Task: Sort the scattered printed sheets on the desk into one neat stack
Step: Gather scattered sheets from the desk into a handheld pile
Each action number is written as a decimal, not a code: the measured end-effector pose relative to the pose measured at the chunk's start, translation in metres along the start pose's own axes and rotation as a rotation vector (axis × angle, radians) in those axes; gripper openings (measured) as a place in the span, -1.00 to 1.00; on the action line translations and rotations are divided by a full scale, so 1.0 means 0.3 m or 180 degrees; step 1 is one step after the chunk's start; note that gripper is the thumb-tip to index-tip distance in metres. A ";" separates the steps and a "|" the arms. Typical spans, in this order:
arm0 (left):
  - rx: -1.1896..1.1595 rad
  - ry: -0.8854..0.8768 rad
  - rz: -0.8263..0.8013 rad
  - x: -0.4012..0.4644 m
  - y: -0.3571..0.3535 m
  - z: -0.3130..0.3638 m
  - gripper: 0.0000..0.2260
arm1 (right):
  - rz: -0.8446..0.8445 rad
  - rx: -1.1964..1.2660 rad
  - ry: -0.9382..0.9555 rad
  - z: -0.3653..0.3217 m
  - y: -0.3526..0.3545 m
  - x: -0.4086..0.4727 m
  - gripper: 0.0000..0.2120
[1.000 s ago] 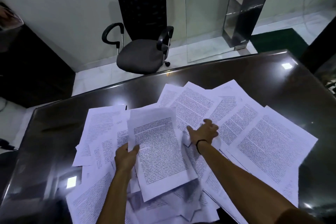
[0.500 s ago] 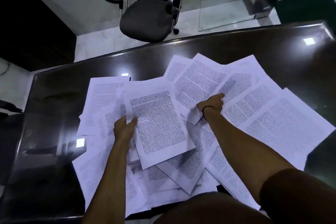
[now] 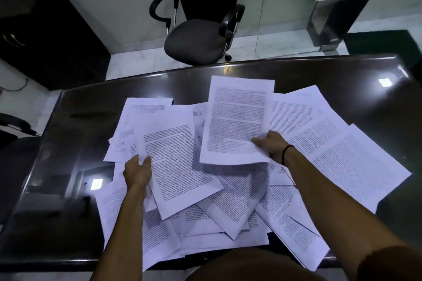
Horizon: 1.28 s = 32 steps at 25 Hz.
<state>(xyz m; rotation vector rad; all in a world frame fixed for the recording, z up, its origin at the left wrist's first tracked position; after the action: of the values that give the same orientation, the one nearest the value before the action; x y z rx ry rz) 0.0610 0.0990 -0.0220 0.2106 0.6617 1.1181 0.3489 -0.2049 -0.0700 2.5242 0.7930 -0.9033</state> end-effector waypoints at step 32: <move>-0.0992 0.0426 -0.0551 0.164 -0.029 -0.042 -0.60 | 0.1847 -0.1442 -0.0417 -0.136 -0.210 0.134 -0.25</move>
<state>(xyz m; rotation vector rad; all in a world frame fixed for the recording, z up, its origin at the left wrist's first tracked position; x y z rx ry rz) 0.0737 0.1365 -0.0550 -0.1864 0.6024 1.0580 0.3557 -0.1201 -0.0745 2.0846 0.1657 -0.5958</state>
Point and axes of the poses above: each hand's wrist, its own x-axis towards the middle knuckle, its own y-axis out of the back of the hand, z = x × y, the point moved 5 cm from there along x, towards the middle knuckle, and after that the axes turned 2 degrees about -x, right-handed, at the moved point
